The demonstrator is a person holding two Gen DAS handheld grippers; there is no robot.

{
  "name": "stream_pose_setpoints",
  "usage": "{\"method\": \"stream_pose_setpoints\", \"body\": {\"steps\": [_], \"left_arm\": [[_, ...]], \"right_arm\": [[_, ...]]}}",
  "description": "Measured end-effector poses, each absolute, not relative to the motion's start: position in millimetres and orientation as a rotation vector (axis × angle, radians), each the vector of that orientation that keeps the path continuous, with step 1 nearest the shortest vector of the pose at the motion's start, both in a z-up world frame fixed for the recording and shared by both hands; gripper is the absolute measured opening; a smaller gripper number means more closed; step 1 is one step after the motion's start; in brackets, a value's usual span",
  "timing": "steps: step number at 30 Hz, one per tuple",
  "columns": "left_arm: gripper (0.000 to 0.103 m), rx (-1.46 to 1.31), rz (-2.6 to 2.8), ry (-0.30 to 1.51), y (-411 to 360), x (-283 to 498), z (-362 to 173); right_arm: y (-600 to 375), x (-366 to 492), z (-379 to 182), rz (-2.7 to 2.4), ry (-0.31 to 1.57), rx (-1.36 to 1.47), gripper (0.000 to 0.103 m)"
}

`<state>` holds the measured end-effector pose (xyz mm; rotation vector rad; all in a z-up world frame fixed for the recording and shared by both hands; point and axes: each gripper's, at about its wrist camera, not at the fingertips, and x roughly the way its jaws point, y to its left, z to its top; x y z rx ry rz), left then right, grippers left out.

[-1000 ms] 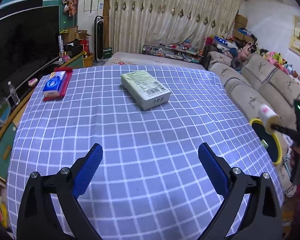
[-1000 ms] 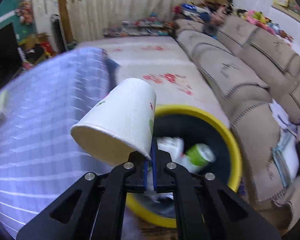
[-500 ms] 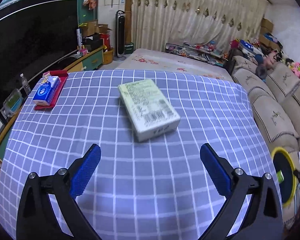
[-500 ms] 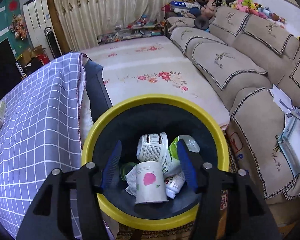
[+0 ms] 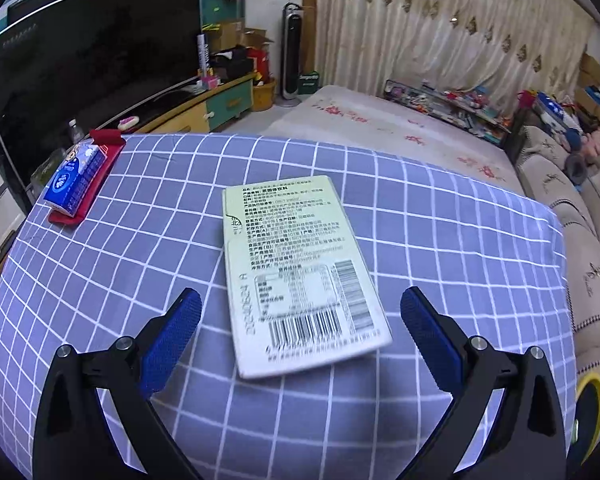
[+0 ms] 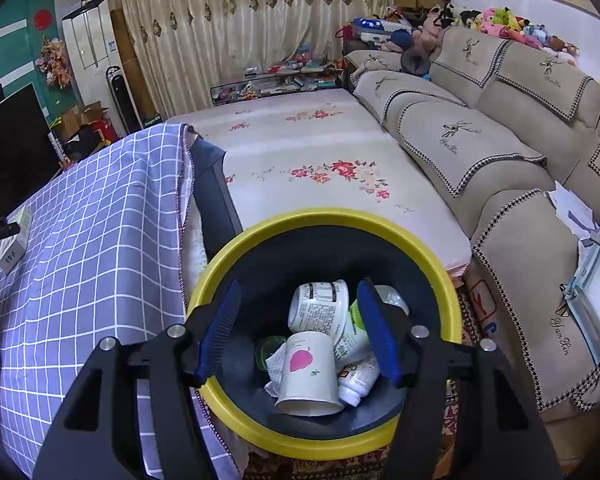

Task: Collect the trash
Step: 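Grasp the pale green drink carton with the left gripper, then carry the drink carton with the left gripper into the bin and release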

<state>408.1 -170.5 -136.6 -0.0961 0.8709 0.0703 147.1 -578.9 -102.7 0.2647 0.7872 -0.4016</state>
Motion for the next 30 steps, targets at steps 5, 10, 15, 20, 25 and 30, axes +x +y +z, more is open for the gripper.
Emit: {"method": "stream_pose_setpoints", "body": {"steps": [5, 10, 15, 20, 25, 30], "left_arm": [[0.098, -0.080, 0.102, 0.901, -174.2, 421.4, -147.1], [0.078, -0.056, 0.101, 0.916, -174.8, 428.3, -153.2], [0.074, -0.024, 0.038, 0.912, -175.9, 422.2, -152.0], [0.072, 0.042, -0.113, 0.866, -201.9, 375.4, -133.2], [0.072, 0.098, -0.308, 0.812, -250.2, 315.3, -107.1], [0.072, 0.136, -0.488, 0.771, -307.6, 266.5, -84.1]], "right_arm": [[-574.8, 151.7, -103.7, -0.380, 0.792, 0.257, 0.059], [-575.0, 151.7, -104.3, -0.373, 0.791, 0.259, 0.059], [-575.2, 147.6, -103.6, -0.369, 0.788, 0.269, 0.059], [-581.7, 131.0, -98.0, -0.378, 0.768, 0.285, 0.059], [-590.0, 106.8, -87.7, -0.400, 0.734, 0.300, 0.059], [-597.6, 82.4, -77.9, -0.409, 0.698, 0.317, 0.060]]}}
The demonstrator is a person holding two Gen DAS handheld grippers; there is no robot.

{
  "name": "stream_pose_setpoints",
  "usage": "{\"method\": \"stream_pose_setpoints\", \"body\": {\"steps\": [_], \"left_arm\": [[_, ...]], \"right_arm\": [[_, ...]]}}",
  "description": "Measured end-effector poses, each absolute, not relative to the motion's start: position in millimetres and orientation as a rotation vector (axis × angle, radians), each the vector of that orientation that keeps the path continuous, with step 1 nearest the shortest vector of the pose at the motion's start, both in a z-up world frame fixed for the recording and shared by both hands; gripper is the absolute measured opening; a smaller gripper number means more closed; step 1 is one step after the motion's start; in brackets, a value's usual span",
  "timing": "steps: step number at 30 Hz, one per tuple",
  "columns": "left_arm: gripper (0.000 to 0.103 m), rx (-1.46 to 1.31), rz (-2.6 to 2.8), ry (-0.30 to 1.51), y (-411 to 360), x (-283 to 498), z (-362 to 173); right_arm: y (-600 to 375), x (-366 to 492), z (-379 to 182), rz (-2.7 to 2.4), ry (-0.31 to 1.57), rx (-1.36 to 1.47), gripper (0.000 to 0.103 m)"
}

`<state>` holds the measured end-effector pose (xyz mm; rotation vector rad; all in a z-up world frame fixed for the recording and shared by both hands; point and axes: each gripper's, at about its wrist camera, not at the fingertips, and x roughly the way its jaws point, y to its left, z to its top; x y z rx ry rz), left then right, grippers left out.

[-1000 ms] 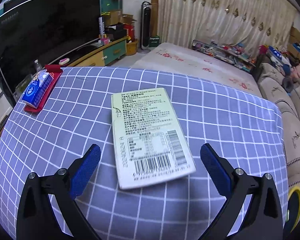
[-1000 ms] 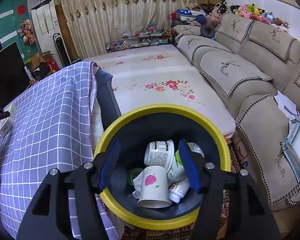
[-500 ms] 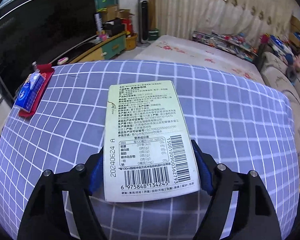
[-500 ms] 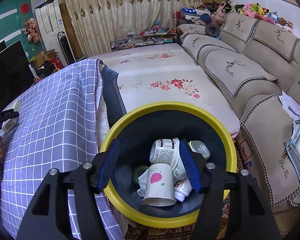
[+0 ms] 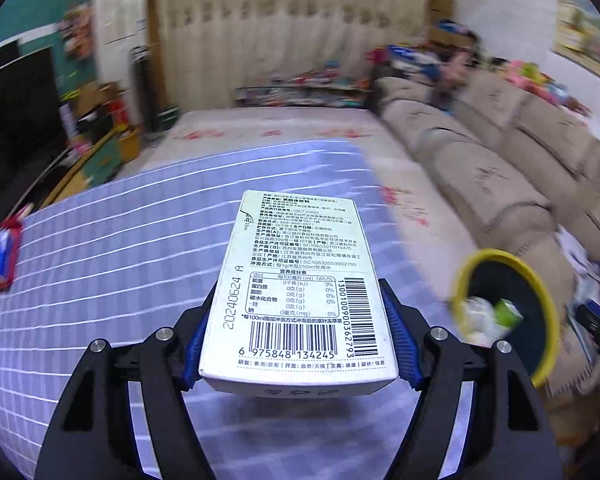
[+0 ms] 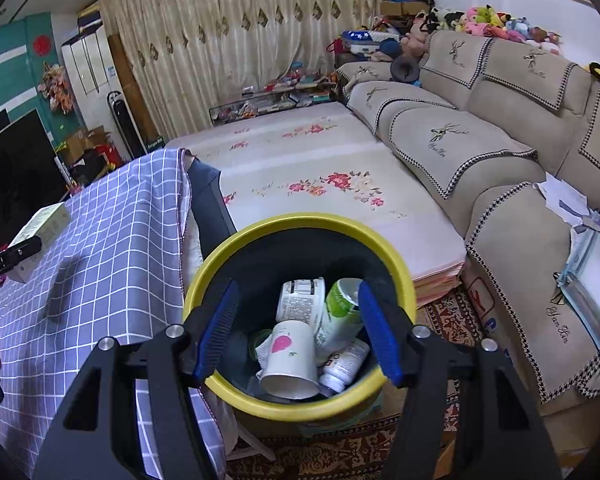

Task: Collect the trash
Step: 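Carry the drink carton with the left gripper into the bin and release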

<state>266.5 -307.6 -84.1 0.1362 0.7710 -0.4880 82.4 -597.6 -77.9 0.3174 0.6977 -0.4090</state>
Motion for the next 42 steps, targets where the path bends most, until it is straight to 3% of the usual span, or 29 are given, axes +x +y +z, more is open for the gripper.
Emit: {"method": "stream_pose_setpoints", "body": {"steps": [14, 22, 25, 28, 34, 42], "left_arm": [[0.072, 0.319, -0.830, 0.811, -491.0, 179.5, -92.6], [0.073, 0.343, -0.849, 0.942, -545.3, 201.1, -145.3], [0.078, 0.311, -0.825, 0.982, -541.9, 216.9, -161.0], [0.080, 0.263, -0.827, 0.966, -518.2, 217.7, -148.3], [0.098, 0.178, -0.783, 0.763, -405.5, 191.0, -72.0], [0.098, 0.111, -0.460, 0.600, -214.3, 130.9, -21.0]], "right_arm": [[-632.7, 18.3, -57.8, -0.510, 0.623, 0.345, 0.060], [-633.7, -2.0, -46.9, -0.540, 0.607, 0.340, 0.063], [-629.4, -5.8, -42.4, -0.541, 0.596, 0.341, 0.064], [-624.4, -7.6, -39.7, -0.529, 0.592, 0.338, 0.065], [-590.3, 4.6, -33.2, -0.428, 0.595, 0.310, 0.068], [-507.3, 25.0, -20.0, -0.233, 0.577, 0.235, 0.074]]}}
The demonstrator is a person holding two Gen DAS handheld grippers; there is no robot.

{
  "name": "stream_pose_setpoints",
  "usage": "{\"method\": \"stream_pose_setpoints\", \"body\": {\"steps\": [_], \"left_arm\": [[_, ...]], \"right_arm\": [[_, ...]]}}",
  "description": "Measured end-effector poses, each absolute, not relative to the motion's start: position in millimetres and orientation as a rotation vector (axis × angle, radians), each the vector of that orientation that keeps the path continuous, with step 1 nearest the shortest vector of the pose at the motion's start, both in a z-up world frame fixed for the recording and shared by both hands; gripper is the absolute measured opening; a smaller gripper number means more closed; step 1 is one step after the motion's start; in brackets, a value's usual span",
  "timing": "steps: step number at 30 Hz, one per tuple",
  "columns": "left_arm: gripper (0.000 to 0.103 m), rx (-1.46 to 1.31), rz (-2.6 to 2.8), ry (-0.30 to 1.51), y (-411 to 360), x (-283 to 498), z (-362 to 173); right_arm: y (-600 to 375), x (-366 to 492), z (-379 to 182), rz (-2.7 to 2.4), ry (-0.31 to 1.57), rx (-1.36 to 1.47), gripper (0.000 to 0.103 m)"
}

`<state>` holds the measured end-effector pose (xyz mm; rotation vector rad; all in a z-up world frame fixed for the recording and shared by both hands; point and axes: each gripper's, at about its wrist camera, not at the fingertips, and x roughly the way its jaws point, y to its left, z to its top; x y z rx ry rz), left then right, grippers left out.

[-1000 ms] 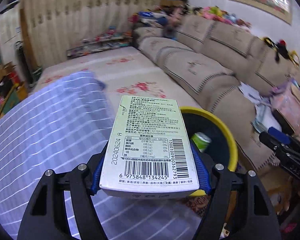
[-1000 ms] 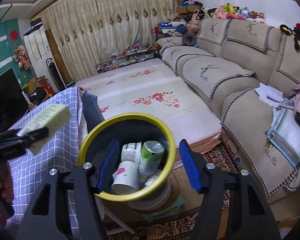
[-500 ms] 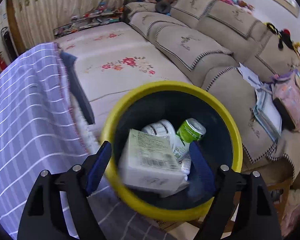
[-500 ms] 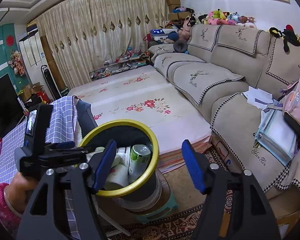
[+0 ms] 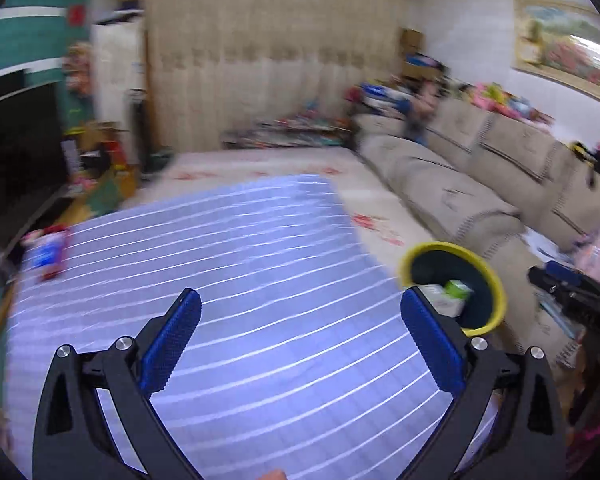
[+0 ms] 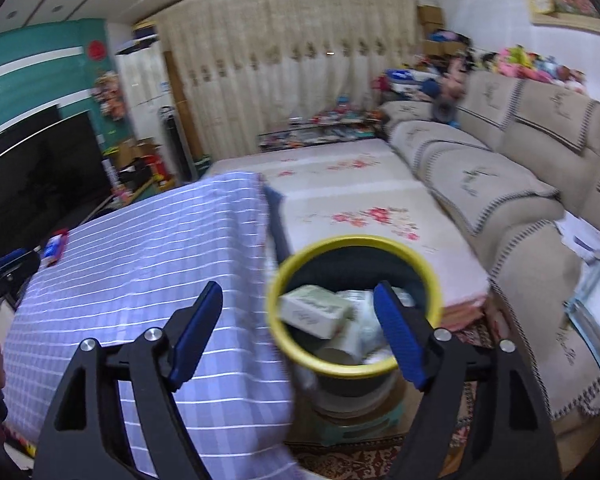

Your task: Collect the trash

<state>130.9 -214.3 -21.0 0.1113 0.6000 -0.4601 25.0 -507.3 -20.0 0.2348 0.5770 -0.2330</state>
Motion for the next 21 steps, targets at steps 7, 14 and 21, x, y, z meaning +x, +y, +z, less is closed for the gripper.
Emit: {"method": "stream_pose_setpoints", "body": {"steps": [7, 14, 21], "left_arm": [[0.098, 0.086, -0.211, 0.563, -104.3, 79.7, -15.8], [0.098, 0.045, -0.196, 0.529, -71.0, 43.2, -9.4], [0.098, 0.014, -0.166, 0.488, -54.9, -2.8, 4.2]], "right_arm": [[-452.7, 10.9, 4.7, -0.162, 0.528, 0.175, 0.087], [-417.5, -27.5, 27.8, -0.138, 0.466, 0.138, 0.095], [-397.8, -57.2, 40.0, -0.108, 0.418, 0.122, 0.096]]}}
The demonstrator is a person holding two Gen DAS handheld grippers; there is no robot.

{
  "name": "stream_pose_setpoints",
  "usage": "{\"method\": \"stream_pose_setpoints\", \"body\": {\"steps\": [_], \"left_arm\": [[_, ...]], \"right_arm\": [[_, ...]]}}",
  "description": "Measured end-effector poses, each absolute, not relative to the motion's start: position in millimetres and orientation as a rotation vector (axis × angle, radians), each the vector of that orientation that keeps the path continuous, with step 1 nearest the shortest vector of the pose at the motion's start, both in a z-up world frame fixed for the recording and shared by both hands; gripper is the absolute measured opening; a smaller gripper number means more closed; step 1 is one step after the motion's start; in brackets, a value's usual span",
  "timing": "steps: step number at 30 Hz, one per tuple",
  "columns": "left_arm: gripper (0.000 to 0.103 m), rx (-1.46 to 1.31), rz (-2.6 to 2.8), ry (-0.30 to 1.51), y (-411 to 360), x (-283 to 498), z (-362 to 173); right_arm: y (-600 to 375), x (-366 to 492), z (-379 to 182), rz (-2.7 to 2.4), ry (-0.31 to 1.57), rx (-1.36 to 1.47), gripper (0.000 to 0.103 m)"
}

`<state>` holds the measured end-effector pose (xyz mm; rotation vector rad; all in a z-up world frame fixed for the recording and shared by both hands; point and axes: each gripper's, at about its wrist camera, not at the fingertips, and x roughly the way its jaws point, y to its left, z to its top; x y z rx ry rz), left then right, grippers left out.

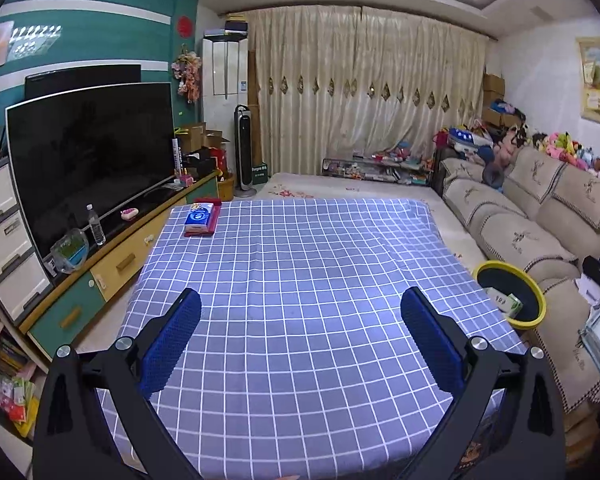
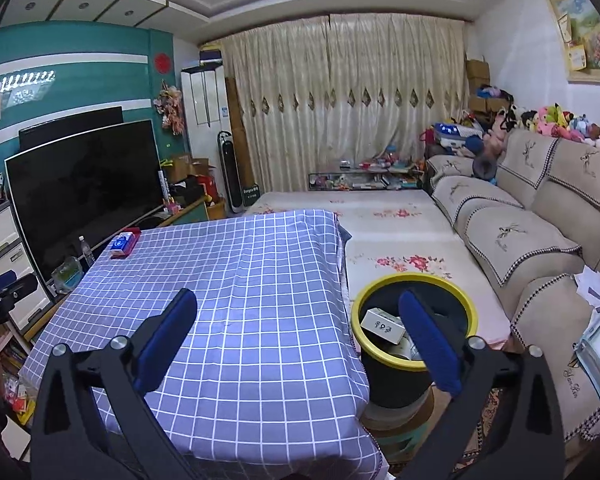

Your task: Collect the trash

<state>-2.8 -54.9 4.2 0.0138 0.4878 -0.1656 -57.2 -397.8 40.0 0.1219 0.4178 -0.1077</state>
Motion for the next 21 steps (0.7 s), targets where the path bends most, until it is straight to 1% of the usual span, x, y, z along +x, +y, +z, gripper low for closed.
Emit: {"method": "stream_pose_setpoints", "body": {"steps": [12, 21], "left_arm": [[0.098, -0.015, -0.120, 0.453, -44.4, -38.9, 18.1], [0.098, -0.025, -0.114, 0.477, -38.7, -31.9, 9.5]], "right_arm": [[-390.2, -63.9, 39.7, -0.096, 0.426, 0.109, 0.096], [-387.9, -52.0, 38.7, -0.096, 0.440, 0.102, 0.096]]}}
